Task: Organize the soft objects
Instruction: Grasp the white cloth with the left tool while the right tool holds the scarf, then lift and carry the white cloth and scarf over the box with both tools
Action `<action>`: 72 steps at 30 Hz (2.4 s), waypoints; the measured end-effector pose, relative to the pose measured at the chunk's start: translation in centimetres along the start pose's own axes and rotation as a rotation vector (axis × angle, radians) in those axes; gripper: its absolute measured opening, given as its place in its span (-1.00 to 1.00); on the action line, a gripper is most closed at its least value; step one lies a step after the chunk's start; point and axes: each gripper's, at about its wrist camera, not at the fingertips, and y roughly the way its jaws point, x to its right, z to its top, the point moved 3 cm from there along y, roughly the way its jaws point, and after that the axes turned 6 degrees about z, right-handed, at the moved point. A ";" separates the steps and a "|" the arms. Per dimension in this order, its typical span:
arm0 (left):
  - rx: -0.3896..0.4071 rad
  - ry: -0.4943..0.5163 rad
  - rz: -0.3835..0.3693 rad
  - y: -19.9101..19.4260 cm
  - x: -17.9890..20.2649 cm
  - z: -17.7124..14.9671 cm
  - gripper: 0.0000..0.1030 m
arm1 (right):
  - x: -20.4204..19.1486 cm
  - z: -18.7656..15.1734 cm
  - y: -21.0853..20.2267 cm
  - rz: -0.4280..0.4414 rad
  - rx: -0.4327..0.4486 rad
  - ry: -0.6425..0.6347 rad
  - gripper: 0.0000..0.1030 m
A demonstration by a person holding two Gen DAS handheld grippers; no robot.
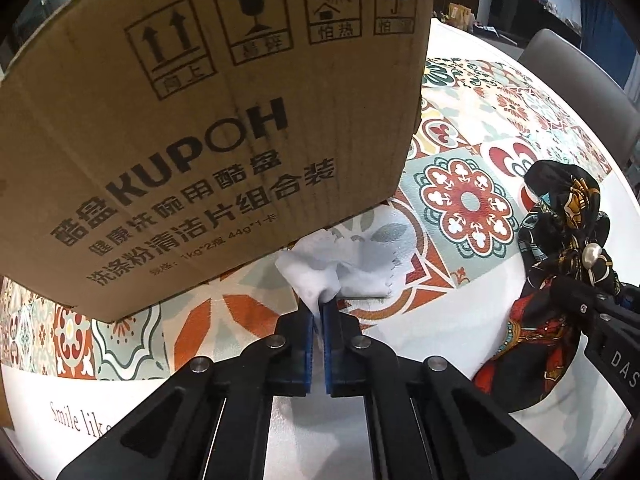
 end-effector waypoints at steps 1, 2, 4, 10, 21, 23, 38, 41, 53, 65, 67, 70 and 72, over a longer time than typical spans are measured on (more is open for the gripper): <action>0.001 -0.003 -0.001 -0.5 -0.5 -0.7 -0.89 | -0.1 0.0 -0.2 0.000 0.003 -0.001 -0.65; 0.003 -0.005 -0.001 -0.8 -0.6 -0.8 -0.89 | -0.1 -0.1 -0.3 0.001 0.006 -0.003 -0.65; 0.011 -0.011 0.002 -1.5 -0.8 -1.1 -0.89 | -0.3 -0.1 -0.7 0.002 0.014 -0.006 -0.65; 0.039 -0.032 0.007 -3.7 -1.9 -1.8 -0.89 | -0.8 -0.3 -2.0 0.009 0.040 -0.013 -0.65; 0.112 -0.068 0.032 -9.2 -4.5 -2.5 -0.90 | -2.8 -1.0 -6.1 0.047 0.110 -0.046 -0.65; 0.125 -0.075 0.037 -9.9 -4.9 -2.6 -0.90 | -3.2 -1.1 -7.1 0.051 0.130 -0.054 -0.65; 0.194 -0.145 0.067 -15.7 -8.9 -3.4 -0.90 | -6.7 -1.9 -12.6 0.107 0.226 -0.133 -0.65; 0.201 -0.159 0.067 -16.6 -9.6 -3.5 -0.90 | -7.6 -2.0 -13.2 0.118 0.235 -0.155 -0.65; 0.240 -0.198 0.096 -19.5 -12.8 -1.8 -0.90 | -11.5 -0.7 -15.8 0.160 0.274 -0.230 -0.65; 0.254 -0.205 0.110 -21.0 -14.6 1.1 -0.90 | -13.9 1.9 -17.5 0.194 0.295 -0.250 -0.65; 0.258 -0.206 0.113 -21.1 -14.8 1.8 -0.90 | -14.2 2.5 -17.8 0.196 0.301 -0.254 -0.65; 0.265 -0.209 0.119 -21.2 -15.2 2.9 -0.90 | -14.5 3.5 -18.1 0.200 0.310 -0.258 -0.65; 0.267 -0.209 0.120 -21.1 -15.5 3.7 -0.90 | -14.7 4.2 -18.2 0.204 0.314 -0.256 -0.65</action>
